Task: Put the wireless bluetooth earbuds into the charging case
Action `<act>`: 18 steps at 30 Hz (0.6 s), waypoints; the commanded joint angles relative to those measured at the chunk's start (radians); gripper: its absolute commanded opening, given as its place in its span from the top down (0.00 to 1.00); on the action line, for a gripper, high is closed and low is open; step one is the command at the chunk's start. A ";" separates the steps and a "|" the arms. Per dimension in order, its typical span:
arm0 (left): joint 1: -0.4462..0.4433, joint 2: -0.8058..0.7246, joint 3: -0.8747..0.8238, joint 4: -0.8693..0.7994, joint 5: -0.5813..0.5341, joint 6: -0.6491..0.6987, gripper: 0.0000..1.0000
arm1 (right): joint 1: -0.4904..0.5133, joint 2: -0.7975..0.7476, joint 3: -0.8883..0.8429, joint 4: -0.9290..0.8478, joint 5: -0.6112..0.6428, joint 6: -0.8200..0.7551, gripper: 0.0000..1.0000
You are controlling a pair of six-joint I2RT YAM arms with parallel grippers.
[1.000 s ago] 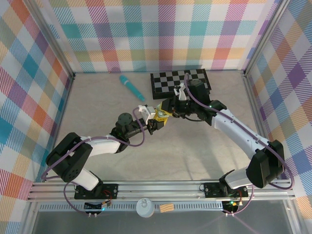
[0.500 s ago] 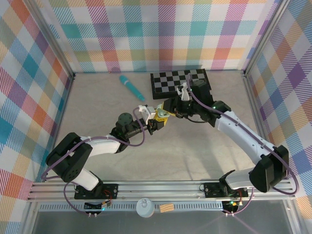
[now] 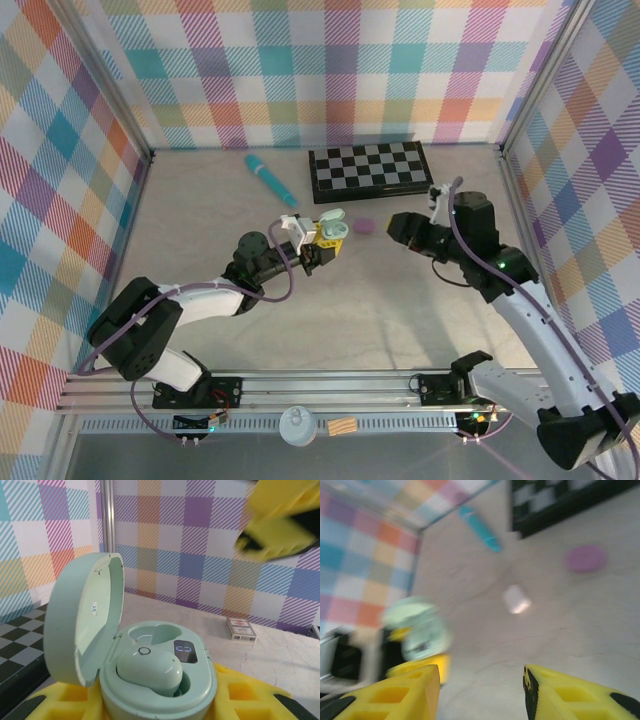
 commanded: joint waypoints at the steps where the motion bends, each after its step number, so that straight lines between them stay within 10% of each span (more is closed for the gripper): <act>1: 0.008 -0.045 -0.026 0.055 0.019 0.008 0.68 | -0.071 0.081 -0.058 -0.092 0.071 -0.087 0.51; 18: 0.008 -0.103 -0.047 -0.002 0.014 0.027 0.68 | -0.222 0.699 -0.019 0.243 -0.117 -0.084 0.51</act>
